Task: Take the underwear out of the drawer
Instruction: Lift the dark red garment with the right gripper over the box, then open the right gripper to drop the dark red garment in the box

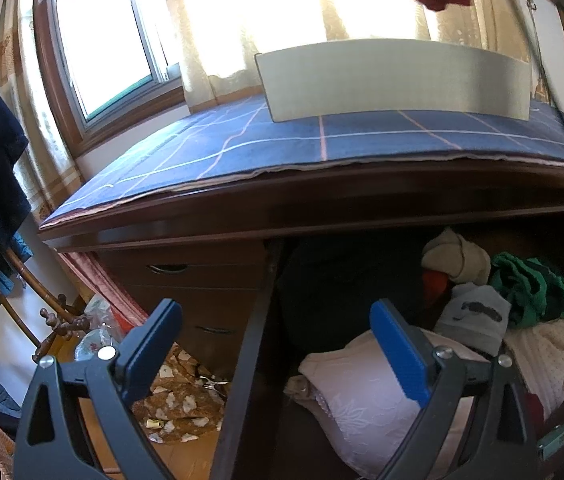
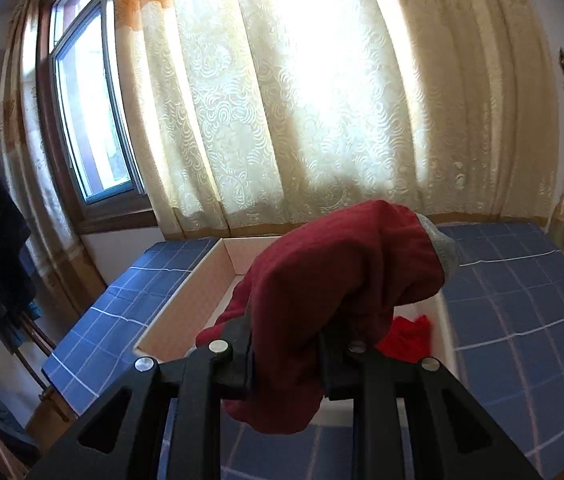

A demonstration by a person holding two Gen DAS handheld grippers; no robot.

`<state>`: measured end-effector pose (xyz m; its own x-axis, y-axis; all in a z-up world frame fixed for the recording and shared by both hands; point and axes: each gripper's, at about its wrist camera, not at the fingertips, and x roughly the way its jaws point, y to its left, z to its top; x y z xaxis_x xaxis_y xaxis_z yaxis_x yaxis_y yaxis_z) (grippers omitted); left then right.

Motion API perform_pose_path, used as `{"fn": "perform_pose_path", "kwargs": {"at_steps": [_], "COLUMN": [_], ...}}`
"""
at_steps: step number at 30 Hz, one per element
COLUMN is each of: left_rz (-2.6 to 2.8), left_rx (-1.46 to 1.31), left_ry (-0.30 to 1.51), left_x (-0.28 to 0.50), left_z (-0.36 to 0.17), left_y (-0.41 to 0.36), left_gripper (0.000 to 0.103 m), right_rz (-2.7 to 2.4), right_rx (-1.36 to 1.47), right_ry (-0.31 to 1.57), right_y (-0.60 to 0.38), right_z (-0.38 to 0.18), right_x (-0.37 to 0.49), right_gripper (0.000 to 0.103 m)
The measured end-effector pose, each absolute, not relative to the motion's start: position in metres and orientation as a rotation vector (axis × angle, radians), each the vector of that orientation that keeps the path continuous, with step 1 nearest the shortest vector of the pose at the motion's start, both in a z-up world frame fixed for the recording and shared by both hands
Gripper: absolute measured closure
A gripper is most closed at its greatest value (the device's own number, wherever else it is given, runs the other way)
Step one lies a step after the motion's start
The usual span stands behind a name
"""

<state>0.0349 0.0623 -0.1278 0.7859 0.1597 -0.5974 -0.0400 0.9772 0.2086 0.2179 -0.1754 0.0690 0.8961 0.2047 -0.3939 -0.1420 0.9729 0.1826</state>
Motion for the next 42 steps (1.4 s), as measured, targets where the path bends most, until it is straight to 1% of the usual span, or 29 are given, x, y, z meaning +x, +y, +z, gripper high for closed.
{"fn": "perform_pose_path", "kwargs": {"at_steps": [5, 12, 20, 21, 23, 25, 27, 35, 42], "left_rz": [0.102, 0.095, 0.091, 0.089, 0.089, 0.089, 0.088, 0.094, 0.099], "left_rx": [0.187, 0.186, 0.18, 0.18, 0.179, 0.179, 0.179, 0.175, 0.182], "left_ry": [0.663, 0.67, 0.673, 0.673, 0.674, 0.674, 0.674, 0.674, 0.668], "left_x": [0.035, 0.036, 0.036, 0.036, 0.036, 0.036, 0.036, 0.036, 0.036], "left_z": [-0.128, -0.128, -0.129, -0.129, -0.129, -0.129, -0.129, -0.129, -0.129], "left_y": [0.063, 0.063, 0.065, 0.065, 0.065, 0.064, 0.064, 0.064, 0.063], "left_gripper": [0.006, 0.006, 0.006, 0.006, 0.006, 0.006, 0.006, 0.006, 0.006], "right_rz": [0.17, 0.193, 0.192, 0.188, 0.189, 0.199, 0.192, 0.167, 0.212], "right_rx": [0.209, 0.336, 0.376, 0.372, 0.383, 0.41, 0.415, 0.406, 0.399], "right_ry": [0.511, 0.658, 0.846, 0.859, 0.88, 0.876, 0.866, 0.811, 0.685], "right_y": [-0.166, -0.157, -0.147, -0.147, -0.148, -0.152, -0.155, -0.168, -0.187], "right_z": [0.05, 0.016, -0.026, -0.029, -0.034, -0.036, -0.038, -0.025, -0.003], "right_x": [0.274, 0.328, 0.365, 0.368, 0.371, 0.373, 0.374, 0.363, 0.321], "right_gripper": [0.078, 0.078, 0.075, 0.073, 0.062, 0.04, 0.029, 0.029, 0.029]}}
